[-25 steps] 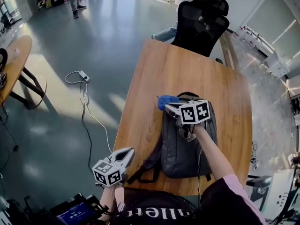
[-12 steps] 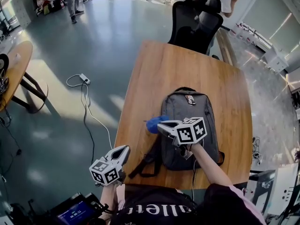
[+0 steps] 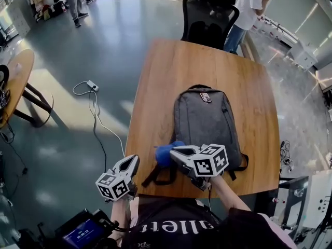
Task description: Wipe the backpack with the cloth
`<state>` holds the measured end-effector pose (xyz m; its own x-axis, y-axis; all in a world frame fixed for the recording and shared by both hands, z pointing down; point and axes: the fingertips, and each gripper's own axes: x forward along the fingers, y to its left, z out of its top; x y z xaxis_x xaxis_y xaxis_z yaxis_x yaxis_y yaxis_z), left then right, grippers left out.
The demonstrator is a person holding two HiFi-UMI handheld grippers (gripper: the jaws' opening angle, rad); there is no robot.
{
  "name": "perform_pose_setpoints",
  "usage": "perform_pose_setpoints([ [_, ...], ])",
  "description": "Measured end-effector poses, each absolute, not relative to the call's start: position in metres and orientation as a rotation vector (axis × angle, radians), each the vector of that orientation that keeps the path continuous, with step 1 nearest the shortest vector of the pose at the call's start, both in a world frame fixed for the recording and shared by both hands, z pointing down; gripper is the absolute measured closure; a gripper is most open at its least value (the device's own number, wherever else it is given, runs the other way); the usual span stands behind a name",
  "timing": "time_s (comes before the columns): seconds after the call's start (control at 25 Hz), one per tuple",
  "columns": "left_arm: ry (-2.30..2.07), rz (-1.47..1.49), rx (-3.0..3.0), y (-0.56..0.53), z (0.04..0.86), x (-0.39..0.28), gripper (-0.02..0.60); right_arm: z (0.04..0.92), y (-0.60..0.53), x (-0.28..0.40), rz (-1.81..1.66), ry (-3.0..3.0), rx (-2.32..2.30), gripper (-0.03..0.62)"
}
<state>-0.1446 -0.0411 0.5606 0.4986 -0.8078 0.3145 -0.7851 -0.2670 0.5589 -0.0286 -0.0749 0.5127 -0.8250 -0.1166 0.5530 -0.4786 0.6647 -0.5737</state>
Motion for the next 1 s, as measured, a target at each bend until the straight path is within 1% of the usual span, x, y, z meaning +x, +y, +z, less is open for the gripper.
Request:
perform_pose_setpoints([
  [0.28,-1.264,-0.011,2.103,-0.029,0.562,-0.124,0.581,0.511,-0.019,-0.011,1.145,-2.435,0.513,0.563],
  [0.52,-1.214,0.024,2.141,-0.031,0.556,-0.11,0.581,0.5,-0.016,0.005,1.247,-2.477,0.647,0.563],
  [1.0,-1.136,0.076,2.2,-0.035,0.546,-0.085,0.581,0.479,-0.05,0.101,1.28,-2.494,1.055,0.563],
])
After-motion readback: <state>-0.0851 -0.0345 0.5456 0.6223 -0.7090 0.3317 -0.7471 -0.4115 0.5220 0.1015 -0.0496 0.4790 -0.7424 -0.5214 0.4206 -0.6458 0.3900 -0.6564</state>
